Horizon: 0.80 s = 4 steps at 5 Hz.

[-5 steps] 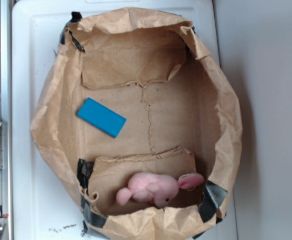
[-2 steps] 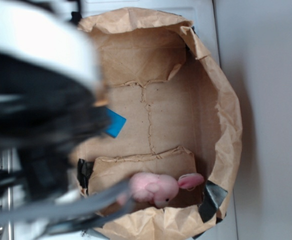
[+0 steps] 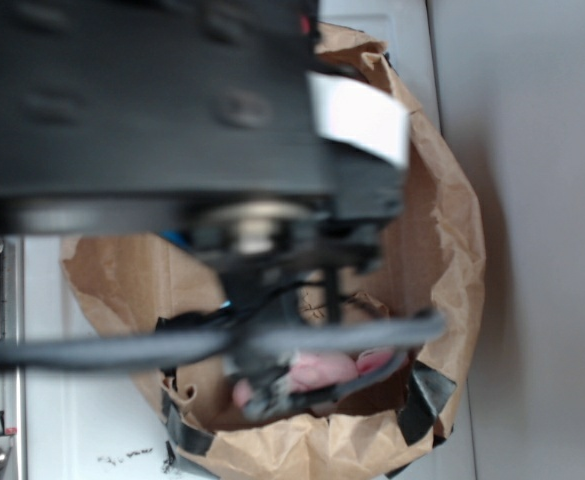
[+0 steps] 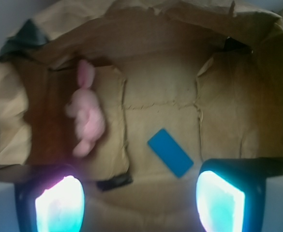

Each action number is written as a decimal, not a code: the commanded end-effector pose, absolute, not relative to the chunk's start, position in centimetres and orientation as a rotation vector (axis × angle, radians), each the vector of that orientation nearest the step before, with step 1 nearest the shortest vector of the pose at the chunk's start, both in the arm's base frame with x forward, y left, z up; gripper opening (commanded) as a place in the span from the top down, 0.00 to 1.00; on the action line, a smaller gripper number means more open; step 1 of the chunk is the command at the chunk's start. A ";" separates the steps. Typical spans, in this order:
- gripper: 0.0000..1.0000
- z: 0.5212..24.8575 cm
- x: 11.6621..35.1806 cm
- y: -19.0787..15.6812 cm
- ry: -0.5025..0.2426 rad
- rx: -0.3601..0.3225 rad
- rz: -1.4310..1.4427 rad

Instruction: Grab the pink bunny.

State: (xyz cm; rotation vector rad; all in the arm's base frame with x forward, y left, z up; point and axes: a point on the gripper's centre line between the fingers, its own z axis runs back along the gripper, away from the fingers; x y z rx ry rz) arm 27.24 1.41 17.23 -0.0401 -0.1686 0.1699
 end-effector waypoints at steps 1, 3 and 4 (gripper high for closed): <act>0.00 11.7 27.1 -1.0 -0.144 -0.031 0.124; 0.00 10.3 27.6 -1.8 -0.124 -0.044 0.098; 0.00 10.3 27.6 -1.8 -0.124 -0.044 0.098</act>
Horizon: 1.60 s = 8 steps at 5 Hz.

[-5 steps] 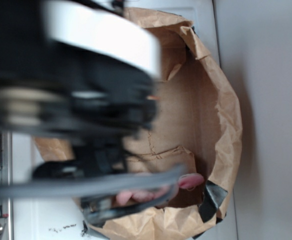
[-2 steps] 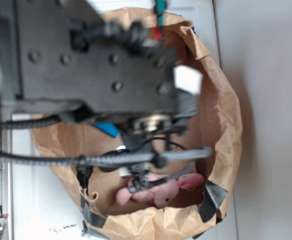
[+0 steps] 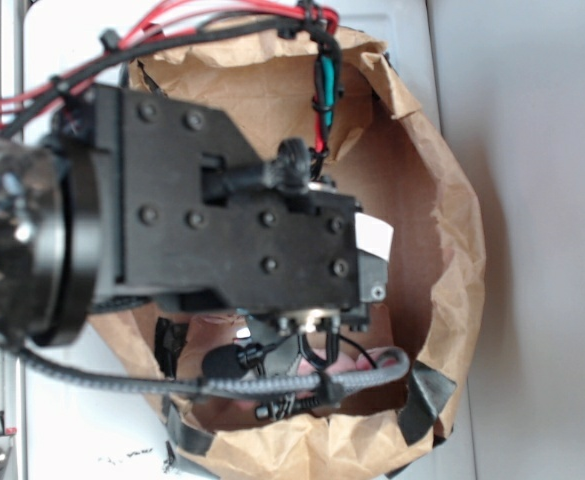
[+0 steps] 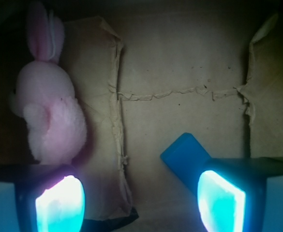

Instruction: Grab the pink bunny.

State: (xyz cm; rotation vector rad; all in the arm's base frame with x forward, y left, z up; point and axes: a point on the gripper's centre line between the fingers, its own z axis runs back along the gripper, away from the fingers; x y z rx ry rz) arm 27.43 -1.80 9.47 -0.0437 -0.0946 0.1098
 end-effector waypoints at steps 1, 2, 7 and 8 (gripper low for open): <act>0.00 10.3 27.6 -1.8 -0.124 -0.044 0.098; 0.00 10.3 27.6 -1.8 -0.124 -0.044 0.098; 0.00 14.9 29.8 1.5 -0.273 -0.021 0.208; 0.00 16.2 28.9 1.2 -0.311 -0.023 0.195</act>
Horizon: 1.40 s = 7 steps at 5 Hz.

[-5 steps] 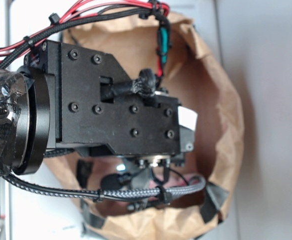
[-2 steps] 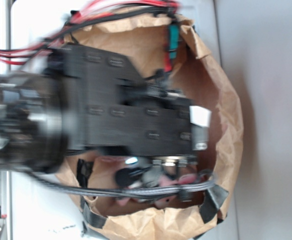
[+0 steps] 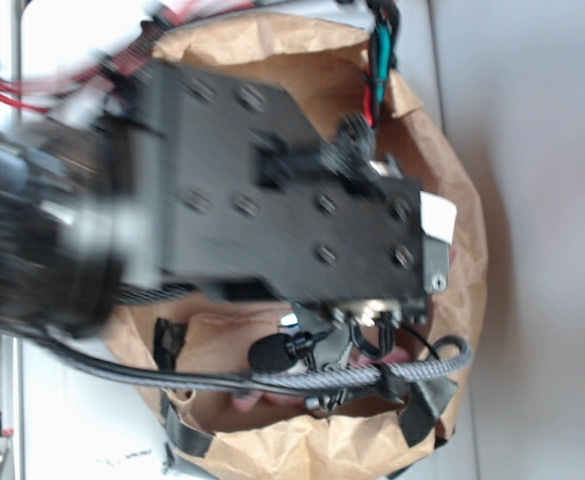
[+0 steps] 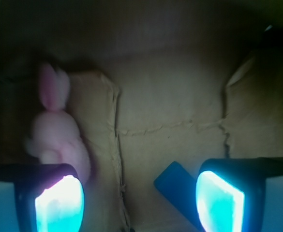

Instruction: Grab the pink bunny.

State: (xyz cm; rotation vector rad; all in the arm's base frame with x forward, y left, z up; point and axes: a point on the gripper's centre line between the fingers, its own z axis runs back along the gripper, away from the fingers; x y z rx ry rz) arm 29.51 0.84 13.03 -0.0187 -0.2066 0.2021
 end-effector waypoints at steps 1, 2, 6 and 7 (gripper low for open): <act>0.00 17.3 28.5 1.4 -0.311 -0.022 0.219; 0.00 17.9 28.3 1.4 -0.258 -0.036 0.228; 0.00 17.0 27.7 0.7 -0.260 -0.080 0.177; 0.00 16.9 27.8 -0.1 -0.280 -0.142 0.120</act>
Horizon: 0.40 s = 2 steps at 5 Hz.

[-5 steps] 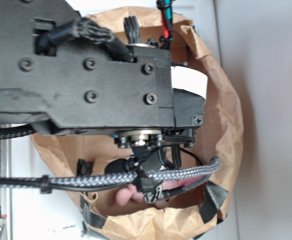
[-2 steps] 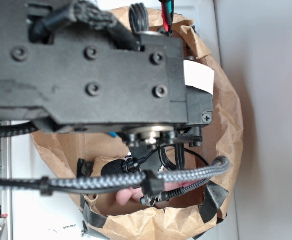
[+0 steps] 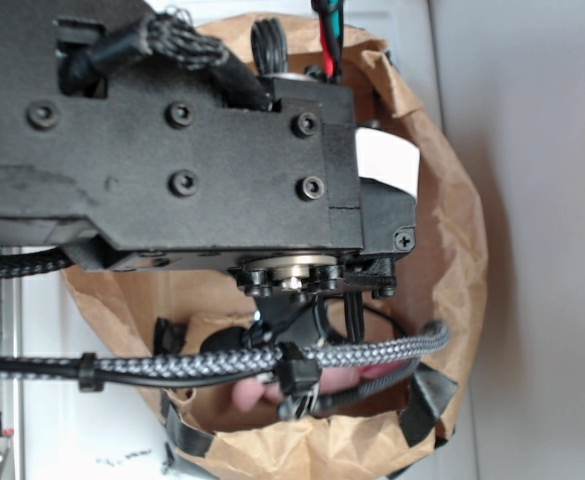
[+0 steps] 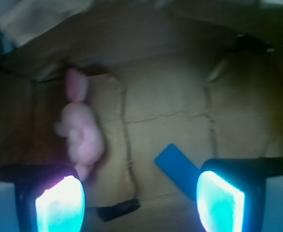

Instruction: Grab the pink bunny.

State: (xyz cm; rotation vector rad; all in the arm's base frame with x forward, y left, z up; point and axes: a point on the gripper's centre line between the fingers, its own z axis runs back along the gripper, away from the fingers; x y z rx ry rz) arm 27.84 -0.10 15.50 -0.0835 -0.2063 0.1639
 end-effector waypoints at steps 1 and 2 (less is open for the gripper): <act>0.00 16.6 28.1 -0.4 -0.300 -0.188 0.104; 0.00 16.0 28.6 -0.3 -0.293 -0.237 0.090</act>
